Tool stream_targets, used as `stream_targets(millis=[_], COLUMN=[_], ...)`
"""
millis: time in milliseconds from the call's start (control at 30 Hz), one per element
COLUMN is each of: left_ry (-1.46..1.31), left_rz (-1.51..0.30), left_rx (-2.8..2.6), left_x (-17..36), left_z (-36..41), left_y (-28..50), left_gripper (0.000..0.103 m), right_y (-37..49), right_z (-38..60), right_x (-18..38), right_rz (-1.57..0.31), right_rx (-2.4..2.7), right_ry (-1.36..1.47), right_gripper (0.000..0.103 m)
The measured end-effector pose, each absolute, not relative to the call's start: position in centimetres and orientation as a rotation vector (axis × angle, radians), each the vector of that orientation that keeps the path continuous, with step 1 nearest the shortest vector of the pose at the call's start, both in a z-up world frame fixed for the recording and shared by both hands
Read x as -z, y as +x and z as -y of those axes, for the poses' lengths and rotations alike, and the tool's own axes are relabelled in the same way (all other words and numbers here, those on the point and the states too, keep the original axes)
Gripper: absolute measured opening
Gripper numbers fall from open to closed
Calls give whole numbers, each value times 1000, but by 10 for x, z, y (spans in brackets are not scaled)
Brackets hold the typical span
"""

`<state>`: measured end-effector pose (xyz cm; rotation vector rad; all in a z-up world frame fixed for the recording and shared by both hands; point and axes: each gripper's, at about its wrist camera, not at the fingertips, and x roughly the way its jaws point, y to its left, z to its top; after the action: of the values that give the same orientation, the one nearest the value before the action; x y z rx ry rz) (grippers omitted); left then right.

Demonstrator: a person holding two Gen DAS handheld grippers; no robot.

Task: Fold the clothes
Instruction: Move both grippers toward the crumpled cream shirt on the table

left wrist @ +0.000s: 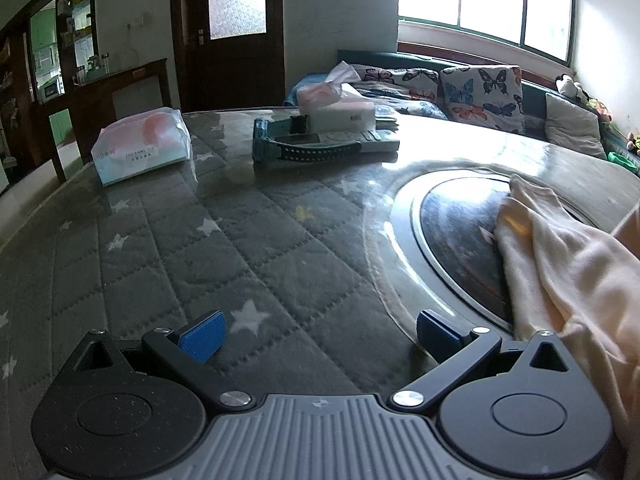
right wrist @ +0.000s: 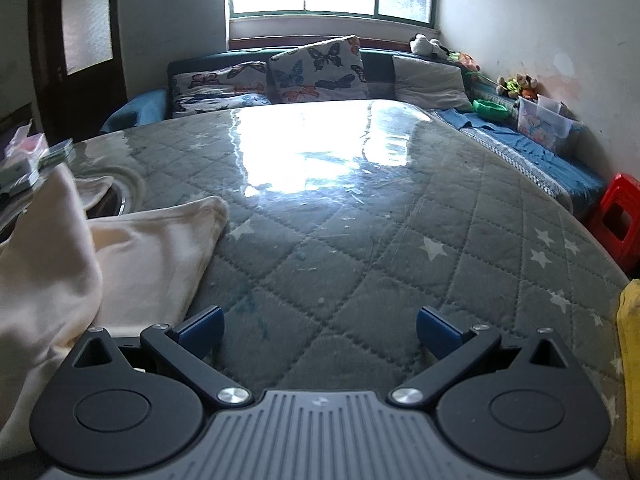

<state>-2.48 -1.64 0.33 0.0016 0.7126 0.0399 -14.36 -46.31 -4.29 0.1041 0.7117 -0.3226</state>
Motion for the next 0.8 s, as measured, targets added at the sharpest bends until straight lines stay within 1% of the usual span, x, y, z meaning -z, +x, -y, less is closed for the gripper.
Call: stream_targets(millis=[800], left_ry=[-16], left_rz=[-744], left_rx=[109], left_x=[-21], left_z=[60], left_y=[-87], left_gripper=[103], right_y=[-183], right_z=[415], right_x=[18], right_rz=[-672], right_rx=[206], right_ry=[91], right_gripper=[103])
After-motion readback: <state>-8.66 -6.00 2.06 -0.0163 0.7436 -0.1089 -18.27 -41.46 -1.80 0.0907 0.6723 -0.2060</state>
